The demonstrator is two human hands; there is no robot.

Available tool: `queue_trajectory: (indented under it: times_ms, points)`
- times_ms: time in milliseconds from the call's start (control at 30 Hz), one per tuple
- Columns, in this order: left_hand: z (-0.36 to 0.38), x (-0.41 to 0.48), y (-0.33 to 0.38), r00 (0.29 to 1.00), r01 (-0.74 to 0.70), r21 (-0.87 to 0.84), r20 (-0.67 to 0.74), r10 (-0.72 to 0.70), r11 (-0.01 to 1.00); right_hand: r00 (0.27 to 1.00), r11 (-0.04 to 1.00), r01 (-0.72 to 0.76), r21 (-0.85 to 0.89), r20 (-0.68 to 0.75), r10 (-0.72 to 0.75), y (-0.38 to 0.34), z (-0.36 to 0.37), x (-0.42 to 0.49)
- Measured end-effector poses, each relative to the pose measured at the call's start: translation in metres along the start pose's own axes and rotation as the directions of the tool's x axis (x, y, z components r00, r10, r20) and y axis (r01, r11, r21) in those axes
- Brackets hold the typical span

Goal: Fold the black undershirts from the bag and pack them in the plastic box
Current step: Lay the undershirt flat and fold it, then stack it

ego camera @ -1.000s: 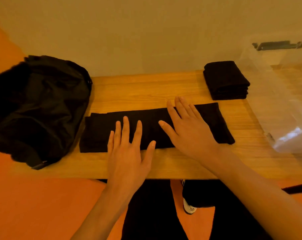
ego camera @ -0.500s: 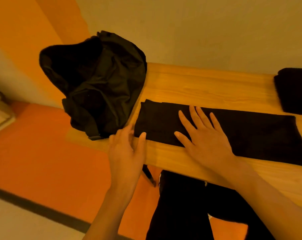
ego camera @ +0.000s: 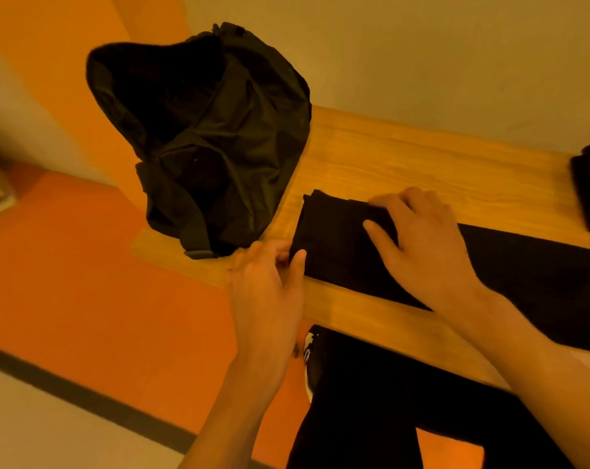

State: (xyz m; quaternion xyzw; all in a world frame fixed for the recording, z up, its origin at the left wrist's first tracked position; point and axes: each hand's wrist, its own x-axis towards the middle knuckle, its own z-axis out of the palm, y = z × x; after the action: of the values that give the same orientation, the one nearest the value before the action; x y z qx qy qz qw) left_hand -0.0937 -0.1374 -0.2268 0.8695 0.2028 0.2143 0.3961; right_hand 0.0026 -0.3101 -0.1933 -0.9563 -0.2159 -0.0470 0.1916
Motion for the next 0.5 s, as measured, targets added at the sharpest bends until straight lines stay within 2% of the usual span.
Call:
queue_trajectory:
  times_ms: [33, 100, 233, 433, 500]
  points:
    - [0.002, 0.001, 0.0, 1.0, -0.003, 0.017, 0.0, 0.003, 1.0, 1.0, 0.996, 0.013, 0.084, 0.006, -0.014, -0.005, 0.006, 0.02]
    - [0.004, 0.002, 0.0, 1.0, 0.002, 0.029, -0.005, -0.002, 1.0, 0.991, 0.98, 0.003, 0.198, 0.13, -0.029, -0.016, 0.017, 0.06]
    - [0.004, 0.002, -0.001, 0.999, 0.018, -0.027, -0.027, -0.019, 0.999, 0.94, 0.966, 0.004, 0.257, 0.33, -0.091, -0.028, 0.029, 0.106]
    - [0.001, -0.001, -0.003, 1.0, 0.0, -0.047, -0.027, -0.001, 0.999, 0.935, 0.877, -0.118, 0.466, 0.349, -0.06, -0.022, 0.037, 0.113]
    - [0.001, 0.0, -0.002, 1.0, 0.004, -0.045, -0.026, -0.005, 0.999, 0.955, 0.876, -0.081, 0.475, 0.29, -0.069, -0.019, 0.036, 0.11]
